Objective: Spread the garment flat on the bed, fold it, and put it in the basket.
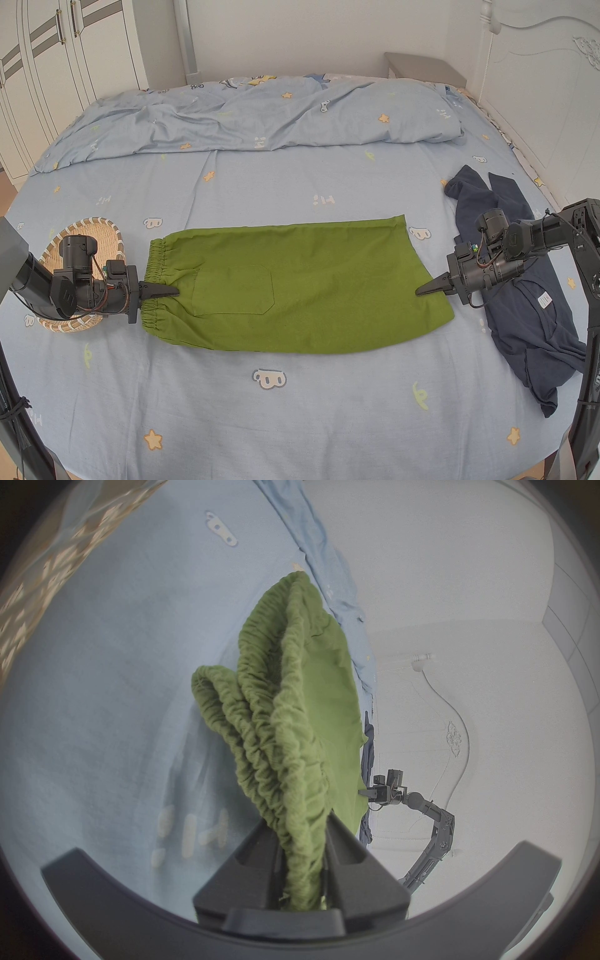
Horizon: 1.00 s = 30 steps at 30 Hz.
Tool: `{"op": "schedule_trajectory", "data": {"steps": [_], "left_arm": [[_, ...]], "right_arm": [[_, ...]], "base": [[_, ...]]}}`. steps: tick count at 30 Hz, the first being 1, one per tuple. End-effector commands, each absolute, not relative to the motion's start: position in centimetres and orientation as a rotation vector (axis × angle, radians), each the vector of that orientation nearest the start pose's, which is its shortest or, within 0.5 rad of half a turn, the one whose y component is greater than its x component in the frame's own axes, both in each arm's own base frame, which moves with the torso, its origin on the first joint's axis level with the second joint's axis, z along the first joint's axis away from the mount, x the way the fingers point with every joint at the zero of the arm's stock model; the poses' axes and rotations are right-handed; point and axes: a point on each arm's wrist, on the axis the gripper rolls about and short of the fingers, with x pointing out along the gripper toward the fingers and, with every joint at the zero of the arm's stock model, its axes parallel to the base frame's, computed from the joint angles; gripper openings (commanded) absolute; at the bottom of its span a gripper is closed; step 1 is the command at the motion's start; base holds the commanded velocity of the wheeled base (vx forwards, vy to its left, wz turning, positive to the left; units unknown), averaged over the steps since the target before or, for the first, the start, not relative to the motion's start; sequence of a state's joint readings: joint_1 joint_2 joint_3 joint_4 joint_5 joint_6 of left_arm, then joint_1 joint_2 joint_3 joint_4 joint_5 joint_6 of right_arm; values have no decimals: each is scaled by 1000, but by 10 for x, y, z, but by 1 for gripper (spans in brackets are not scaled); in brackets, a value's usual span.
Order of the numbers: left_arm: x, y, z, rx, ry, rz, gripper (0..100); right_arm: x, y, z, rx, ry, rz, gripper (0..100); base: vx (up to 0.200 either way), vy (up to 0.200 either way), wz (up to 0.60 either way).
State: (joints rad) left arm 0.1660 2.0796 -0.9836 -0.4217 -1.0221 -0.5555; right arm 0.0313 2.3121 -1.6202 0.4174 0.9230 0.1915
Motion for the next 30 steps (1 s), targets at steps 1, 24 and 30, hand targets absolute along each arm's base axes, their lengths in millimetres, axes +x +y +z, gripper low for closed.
{"op": "schedule_trajectory", "data": {"steps": [1,24,30], "left_arm": [[364,42,92,-908,822,-644,0],[261,53,81,-744,1179,-597,0],[233,50,64,-713,1188,-539,0]], "right_arm": [[418,30,100,655,1113,759,0],[278,30,82,667,1315,764,0],[238,47,61,614,1325,824,0]], "base": [[0,0,0],[0,0,0],[0,0,0]]}}
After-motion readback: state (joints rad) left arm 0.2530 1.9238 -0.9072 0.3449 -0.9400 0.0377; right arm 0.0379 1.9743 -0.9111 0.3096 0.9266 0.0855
